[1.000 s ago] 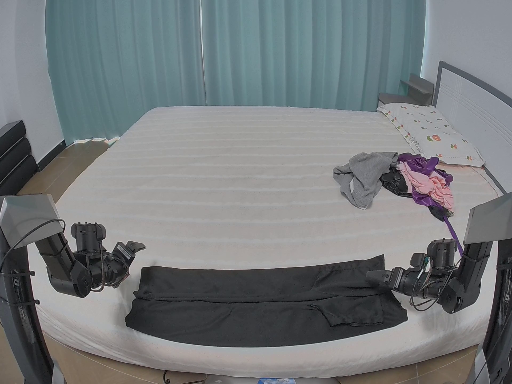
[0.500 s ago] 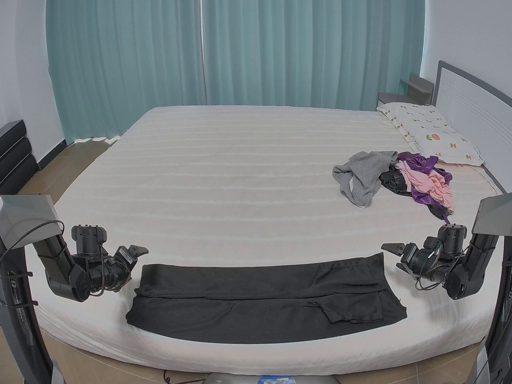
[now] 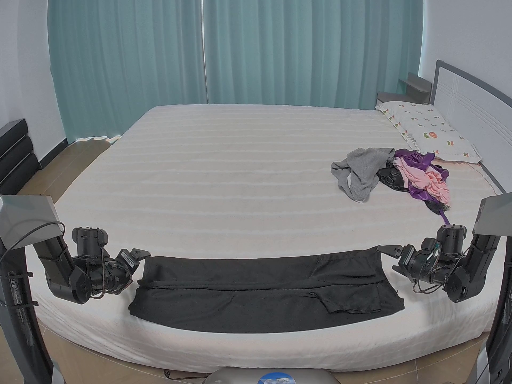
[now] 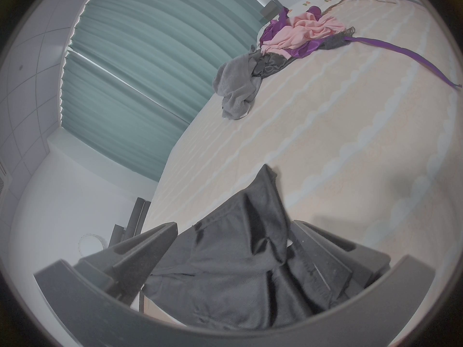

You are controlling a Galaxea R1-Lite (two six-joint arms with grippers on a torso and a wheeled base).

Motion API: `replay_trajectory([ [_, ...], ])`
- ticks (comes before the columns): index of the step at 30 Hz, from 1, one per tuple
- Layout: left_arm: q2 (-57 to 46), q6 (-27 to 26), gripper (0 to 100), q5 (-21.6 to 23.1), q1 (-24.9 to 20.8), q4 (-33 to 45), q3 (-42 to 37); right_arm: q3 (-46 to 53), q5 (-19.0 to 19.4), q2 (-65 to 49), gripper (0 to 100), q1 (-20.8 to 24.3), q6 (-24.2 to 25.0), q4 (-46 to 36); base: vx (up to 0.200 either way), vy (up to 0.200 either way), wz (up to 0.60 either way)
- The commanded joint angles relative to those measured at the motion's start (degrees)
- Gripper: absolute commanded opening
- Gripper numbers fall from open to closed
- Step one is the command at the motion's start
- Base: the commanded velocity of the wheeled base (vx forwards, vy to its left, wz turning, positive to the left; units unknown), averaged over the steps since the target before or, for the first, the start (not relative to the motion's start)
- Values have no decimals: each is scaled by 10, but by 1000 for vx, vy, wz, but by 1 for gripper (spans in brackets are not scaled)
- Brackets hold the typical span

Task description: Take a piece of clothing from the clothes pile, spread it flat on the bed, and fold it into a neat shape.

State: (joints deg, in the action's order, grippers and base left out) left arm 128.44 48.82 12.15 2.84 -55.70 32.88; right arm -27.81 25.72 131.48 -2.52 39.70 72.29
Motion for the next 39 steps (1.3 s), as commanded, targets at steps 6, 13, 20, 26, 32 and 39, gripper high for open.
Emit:
replay_trajectory([
  [6, 4, -9, 100, 1, 0, 0, 0, 13, -1, -17, 100, 18, 1, -3, -100, 0, 0],
  [13, 5, -9, 100, 1, 0, -1, 4, 44, -10, -54, 100, 67, 24, -5, 0, 0, 0],
  [20, 19, -76, 100, 1, -10, -2, 11, 39, -11, -34, 100, 70, 27, -5, 0, 0, 0],
  [26, 20, -83, 100, 0, -26, 4, 46, 35, -10, -19, 100, 70, 28, -1, 0, 0, 0],
  [32, 36, -126, 100, 1, -30, 12, 91, 35, -10, -8, 100, 71, 28, 2, 0, 0, 0],
  [39, 38, -179, 100, 0, -44, 83, 99, 35, -11, -9, 100, 70, 28, 3, 0, 0, 0],
])
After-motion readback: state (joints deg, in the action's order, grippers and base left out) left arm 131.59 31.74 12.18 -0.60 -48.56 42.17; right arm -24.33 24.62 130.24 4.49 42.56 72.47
